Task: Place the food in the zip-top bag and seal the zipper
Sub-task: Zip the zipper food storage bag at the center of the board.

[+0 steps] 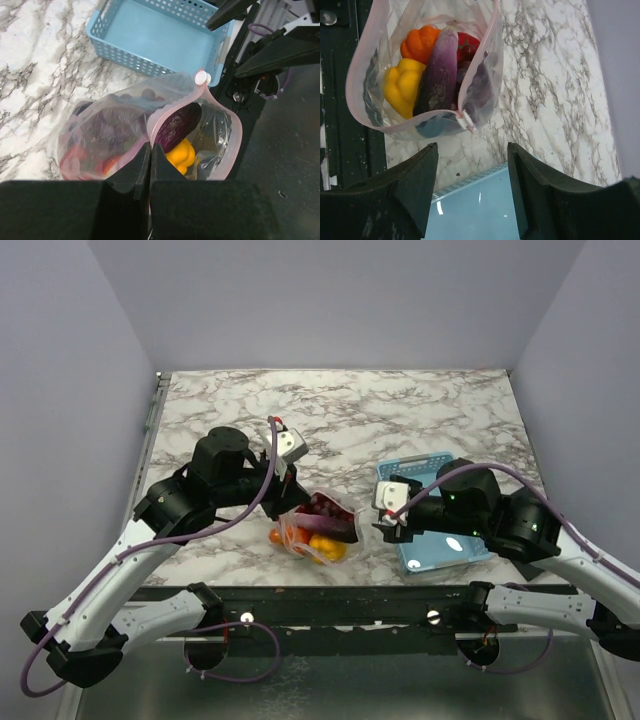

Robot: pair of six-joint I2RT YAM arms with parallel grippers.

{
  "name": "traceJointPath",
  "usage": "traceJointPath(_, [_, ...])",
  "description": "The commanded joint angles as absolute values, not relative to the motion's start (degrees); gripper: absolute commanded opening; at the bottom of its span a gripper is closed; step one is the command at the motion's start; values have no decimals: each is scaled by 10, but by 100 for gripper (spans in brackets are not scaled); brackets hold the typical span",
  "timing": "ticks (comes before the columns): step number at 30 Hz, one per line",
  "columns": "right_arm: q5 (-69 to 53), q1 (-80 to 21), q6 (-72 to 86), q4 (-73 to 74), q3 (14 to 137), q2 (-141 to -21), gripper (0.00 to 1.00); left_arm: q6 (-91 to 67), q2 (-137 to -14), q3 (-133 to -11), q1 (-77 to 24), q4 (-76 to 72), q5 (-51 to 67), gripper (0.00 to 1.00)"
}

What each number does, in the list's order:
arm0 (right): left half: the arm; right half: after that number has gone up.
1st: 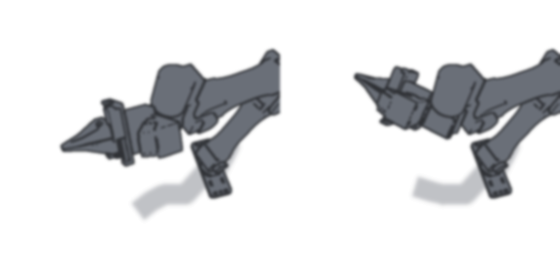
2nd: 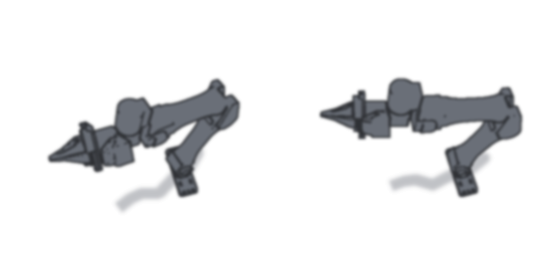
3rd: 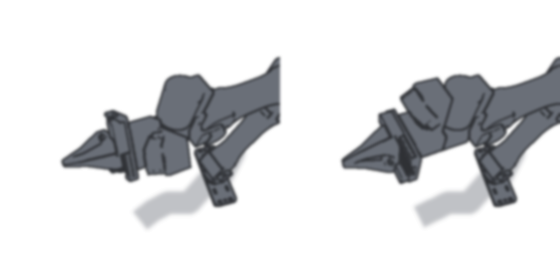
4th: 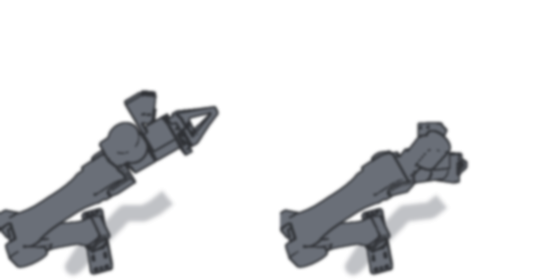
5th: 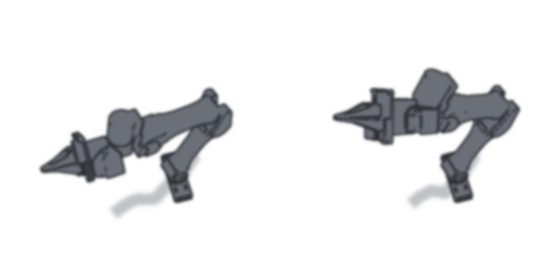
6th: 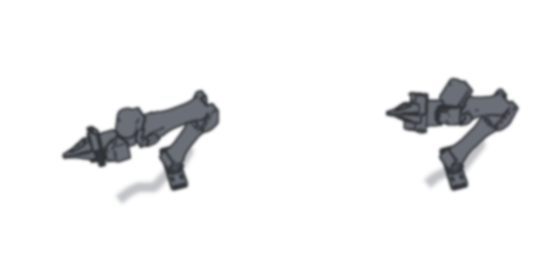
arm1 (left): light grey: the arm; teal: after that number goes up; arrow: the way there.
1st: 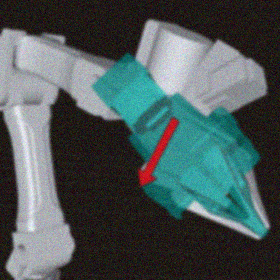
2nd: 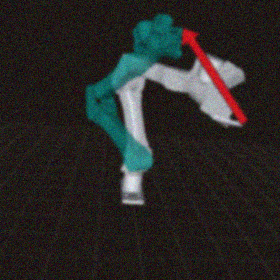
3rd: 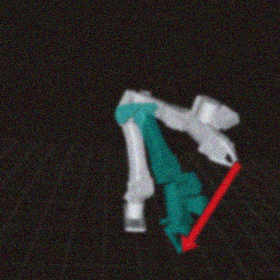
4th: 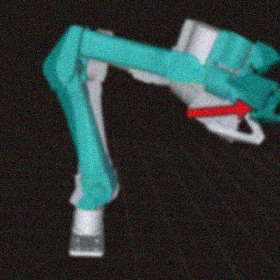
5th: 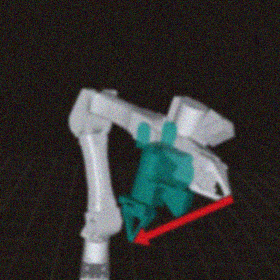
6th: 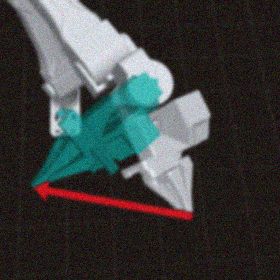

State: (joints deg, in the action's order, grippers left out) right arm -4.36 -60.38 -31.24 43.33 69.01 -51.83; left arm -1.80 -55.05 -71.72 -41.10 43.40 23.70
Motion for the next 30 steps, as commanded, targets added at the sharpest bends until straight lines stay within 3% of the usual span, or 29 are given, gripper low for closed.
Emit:
traceJointPath(1, [-114, -605, -382, 430, 672, -529, 63, -4, -538, -712, -428, 444, 273, 0])
traceJointPath(20, [-279, -606, -363, 335, 593, -530, 58, -3, -531, -711, -452, 450, 268, 0])
traceJointPath(30, [-211, -659, -325, 249, 527, -502, 58, -3, -550, -714, -454, 451, 257, 0])
